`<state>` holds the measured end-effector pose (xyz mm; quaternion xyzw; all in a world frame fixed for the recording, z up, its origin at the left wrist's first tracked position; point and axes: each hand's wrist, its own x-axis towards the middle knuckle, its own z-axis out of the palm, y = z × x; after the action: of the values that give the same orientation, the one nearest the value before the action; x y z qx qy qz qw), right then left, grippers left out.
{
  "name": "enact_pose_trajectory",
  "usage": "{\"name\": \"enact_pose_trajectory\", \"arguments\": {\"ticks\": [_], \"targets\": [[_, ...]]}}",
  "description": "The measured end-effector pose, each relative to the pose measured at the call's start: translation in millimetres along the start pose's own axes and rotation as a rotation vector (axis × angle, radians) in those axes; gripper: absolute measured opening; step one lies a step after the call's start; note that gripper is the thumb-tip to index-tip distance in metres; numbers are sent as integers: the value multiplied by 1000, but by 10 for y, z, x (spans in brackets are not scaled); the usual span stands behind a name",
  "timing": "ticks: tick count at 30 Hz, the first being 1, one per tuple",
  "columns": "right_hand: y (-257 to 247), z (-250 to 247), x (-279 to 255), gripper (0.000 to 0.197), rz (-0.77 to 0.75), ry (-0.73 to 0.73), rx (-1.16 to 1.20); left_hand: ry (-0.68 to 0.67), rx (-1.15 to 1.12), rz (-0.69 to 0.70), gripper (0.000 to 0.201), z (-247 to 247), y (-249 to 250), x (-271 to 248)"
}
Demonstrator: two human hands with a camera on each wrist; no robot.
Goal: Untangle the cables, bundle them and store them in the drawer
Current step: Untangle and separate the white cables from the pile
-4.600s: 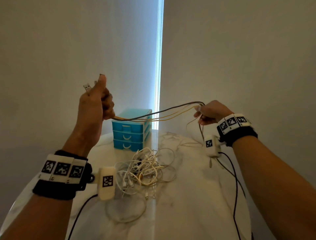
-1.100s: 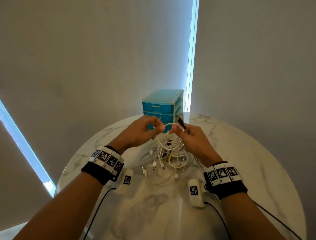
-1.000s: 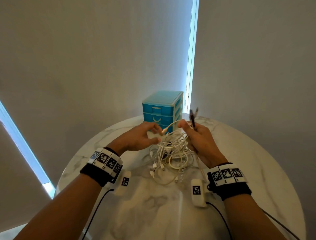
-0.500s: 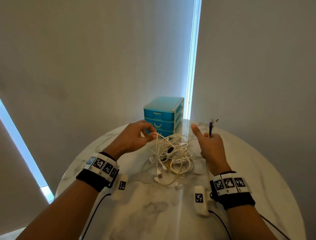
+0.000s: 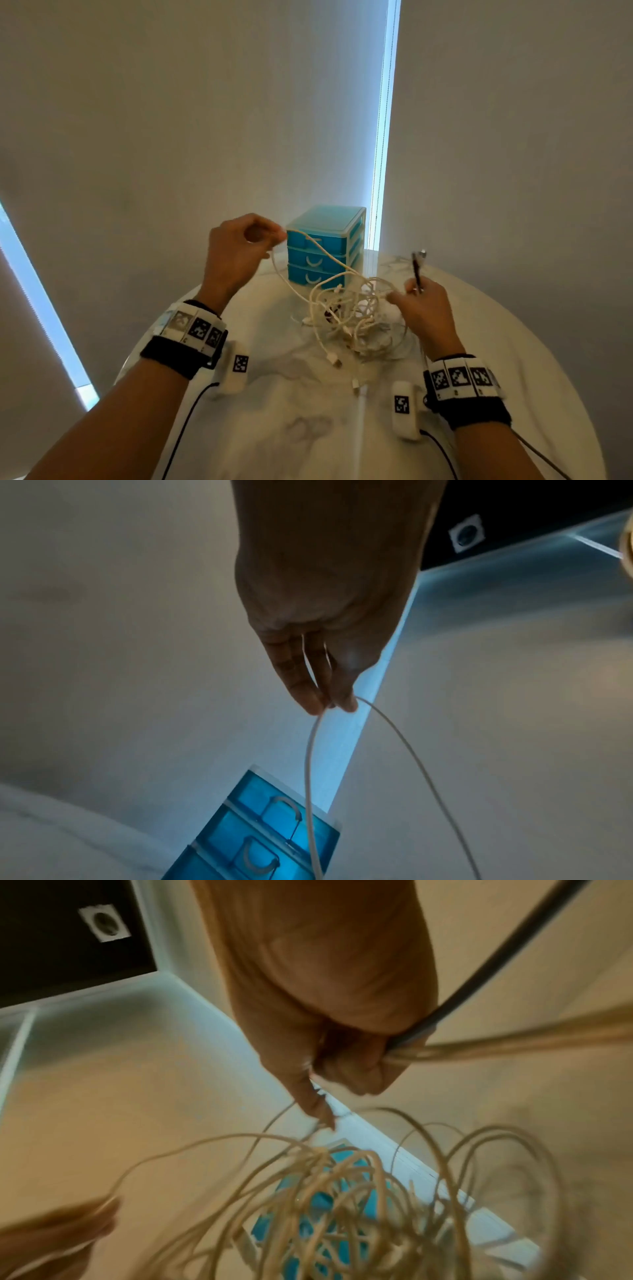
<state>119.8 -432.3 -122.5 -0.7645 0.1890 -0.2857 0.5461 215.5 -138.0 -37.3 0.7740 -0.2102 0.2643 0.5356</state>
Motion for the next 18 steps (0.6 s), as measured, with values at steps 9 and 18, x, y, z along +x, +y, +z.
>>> {"name": "enact_pose_trajectory", "arguments": {"ticks": [9,18], "targets": [[-90,-221,82,53,129,-250,399,150,-32,-94,16,-58,13,7],[-370,128,-211,66,440,-706,604,74,-60,-64,20,175,220,-39]]}}
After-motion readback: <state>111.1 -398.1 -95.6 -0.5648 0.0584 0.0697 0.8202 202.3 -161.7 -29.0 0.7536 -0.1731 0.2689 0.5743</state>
